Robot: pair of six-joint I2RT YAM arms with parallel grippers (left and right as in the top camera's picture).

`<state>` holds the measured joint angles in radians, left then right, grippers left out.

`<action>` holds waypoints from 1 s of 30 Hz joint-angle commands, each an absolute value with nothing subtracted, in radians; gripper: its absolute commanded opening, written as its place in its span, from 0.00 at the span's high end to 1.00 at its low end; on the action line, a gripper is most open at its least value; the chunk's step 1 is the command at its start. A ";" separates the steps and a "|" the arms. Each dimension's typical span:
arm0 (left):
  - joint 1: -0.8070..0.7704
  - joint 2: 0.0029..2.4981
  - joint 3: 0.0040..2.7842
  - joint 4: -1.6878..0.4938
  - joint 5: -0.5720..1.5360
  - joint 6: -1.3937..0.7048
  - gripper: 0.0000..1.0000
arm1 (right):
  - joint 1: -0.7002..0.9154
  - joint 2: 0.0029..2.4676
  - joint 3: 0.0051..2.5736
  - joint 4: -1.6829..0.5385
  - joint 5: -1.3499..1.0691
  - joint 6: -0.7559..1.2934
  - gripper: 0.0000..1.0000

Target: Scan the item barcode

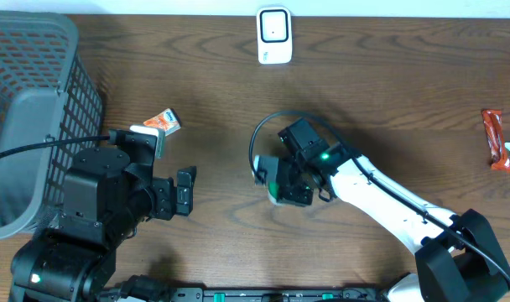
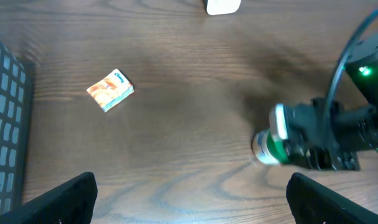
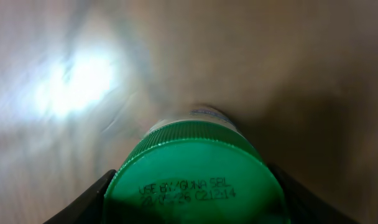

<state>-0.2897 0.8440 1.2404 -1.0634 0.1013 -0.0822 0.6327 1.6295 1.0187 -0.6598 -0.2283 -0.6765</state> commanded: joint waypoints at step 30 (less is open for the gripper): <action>-0.286 0.842 1.251 -1.062 0.092 -0.084 0.02 | 0.626 1.607 1.114 -0.756 -0.148 0.361 0.01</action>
